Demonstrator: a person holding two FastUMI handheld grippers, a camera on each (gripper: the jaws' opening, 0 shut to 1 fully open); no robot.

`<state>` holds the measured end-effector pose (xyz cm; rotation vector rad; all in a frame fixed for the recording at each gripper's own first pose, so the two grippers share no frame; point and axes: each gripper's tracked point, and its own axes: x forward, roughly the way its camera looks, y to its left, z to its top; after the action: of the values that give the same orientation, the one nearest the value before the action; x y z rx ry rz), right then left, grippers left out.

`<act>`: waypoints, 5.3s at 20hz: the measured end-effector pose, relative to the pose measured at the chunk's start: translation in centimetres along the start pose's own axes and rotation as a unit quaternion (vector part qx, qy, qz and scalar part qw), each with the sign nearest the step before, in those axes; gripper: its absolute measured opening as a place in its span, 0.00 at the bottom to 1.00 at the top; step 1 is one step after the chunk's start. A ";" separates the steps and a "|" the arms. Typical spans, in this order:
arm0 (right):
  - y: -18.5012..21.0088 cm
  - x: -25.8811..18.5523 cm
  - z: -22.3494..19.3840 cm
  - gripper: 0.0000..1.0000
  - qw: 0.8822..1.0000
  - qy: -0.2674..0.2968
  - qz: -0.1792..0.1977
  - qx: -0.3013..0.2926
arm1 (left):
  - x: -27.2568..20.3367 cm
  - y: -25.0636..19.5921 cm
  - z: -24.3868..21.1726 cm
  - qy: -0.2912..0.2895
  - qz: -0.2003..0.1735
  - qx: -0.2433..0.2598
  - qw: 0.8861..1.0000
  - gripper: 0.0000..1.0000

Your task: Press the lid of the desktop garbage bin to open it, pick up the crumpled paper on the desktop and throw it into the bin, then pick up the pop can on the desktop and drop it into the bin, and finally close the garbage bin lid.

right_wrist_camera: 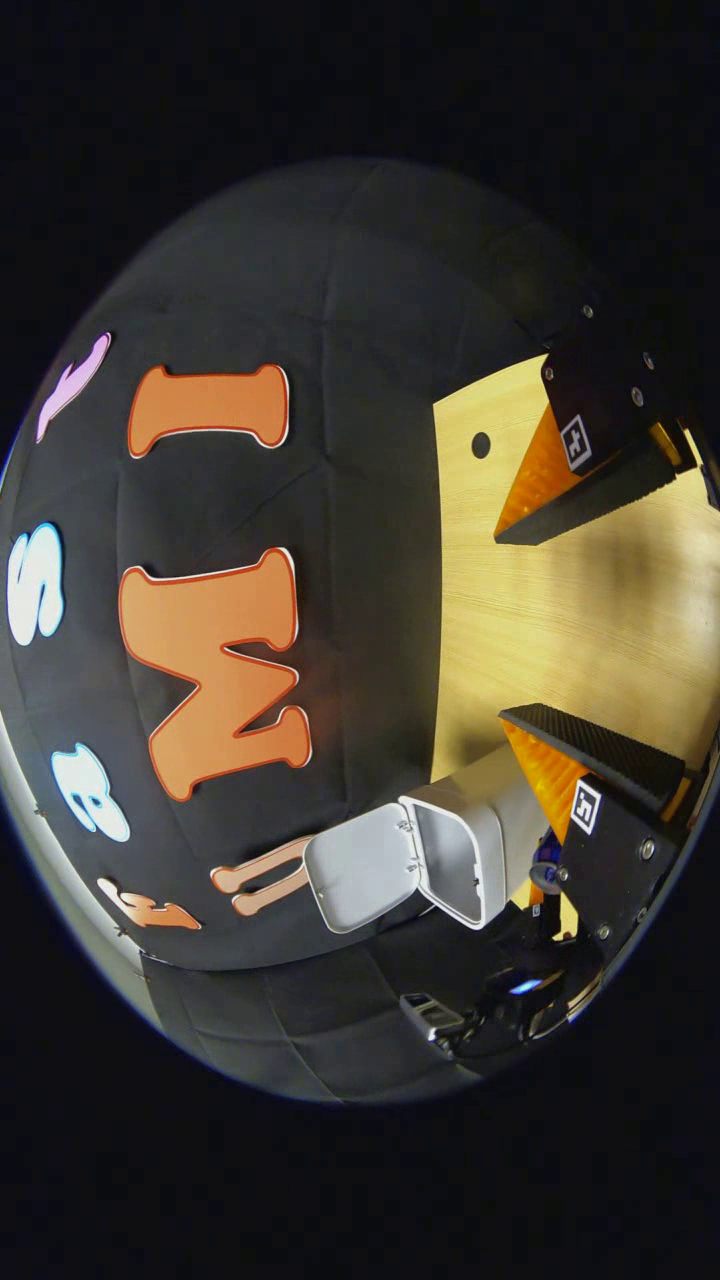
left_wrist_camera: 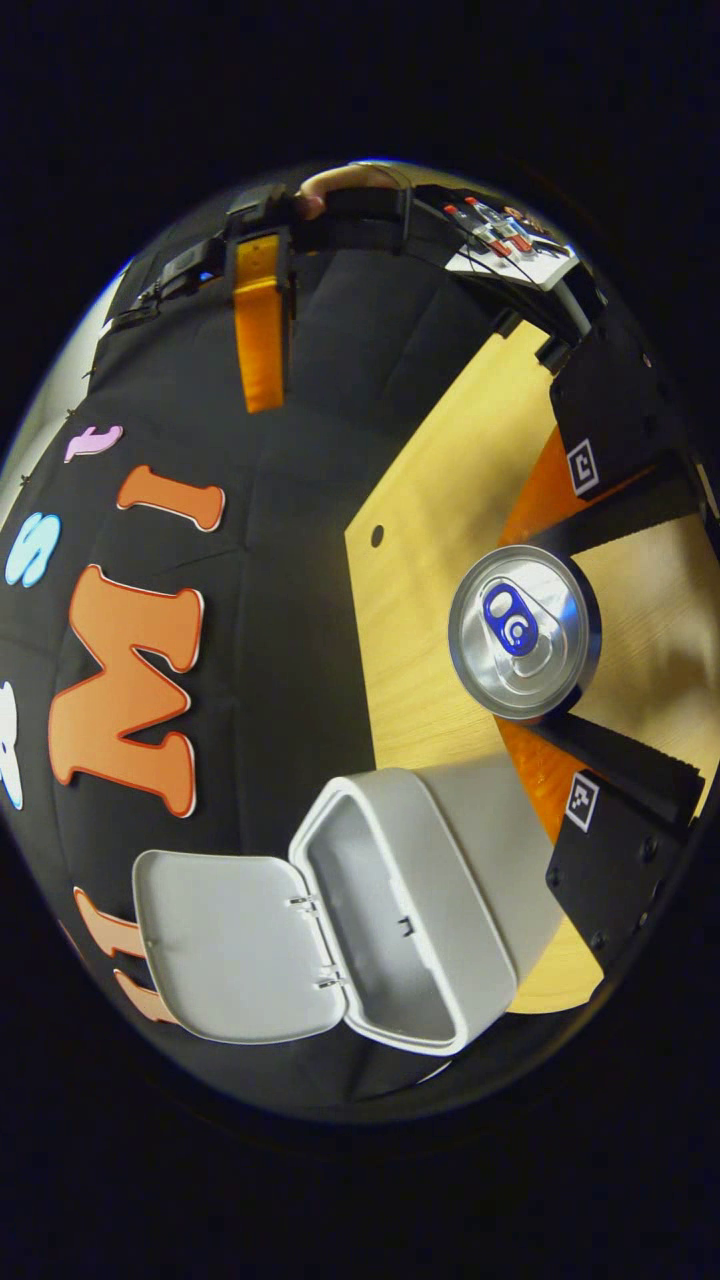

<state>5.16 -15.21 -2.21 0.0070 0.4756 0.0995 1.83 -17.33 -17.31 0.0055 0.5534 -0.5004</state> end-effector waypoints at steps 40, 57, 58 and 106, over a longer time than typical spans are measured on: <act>2.2 1.7 -0.1 0.96 1.000 0.005 -0.007 0.003 | -5.5 20.8 14.7 -0.108 0.186 -0.042 0.976 0.95; 4.2 1.9 -0.7 0.96 1.000 0.014 0.014 0.001 | -13.0 26.7 23.4 -0.235 0.270 -0.069 0.931 0.93; 4.4 1.9 -0.6 0.96 1.000 0.013 0.016 0.002 | -13.6 26.9 24.6 -0.246 0.273 -0.063 0.928 0.94; 3.9 2.6 -3.1 0.96 0.997 0.054 0.051 0.014 | -2.4 20.6 7.2 -0.011 0.173 -0.042 0.984 0.96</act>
<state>5.68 -11.17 -6.06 0.0541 0.5845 0.1933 13.10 0.92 -12.57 0.0148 0.5391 -0.1386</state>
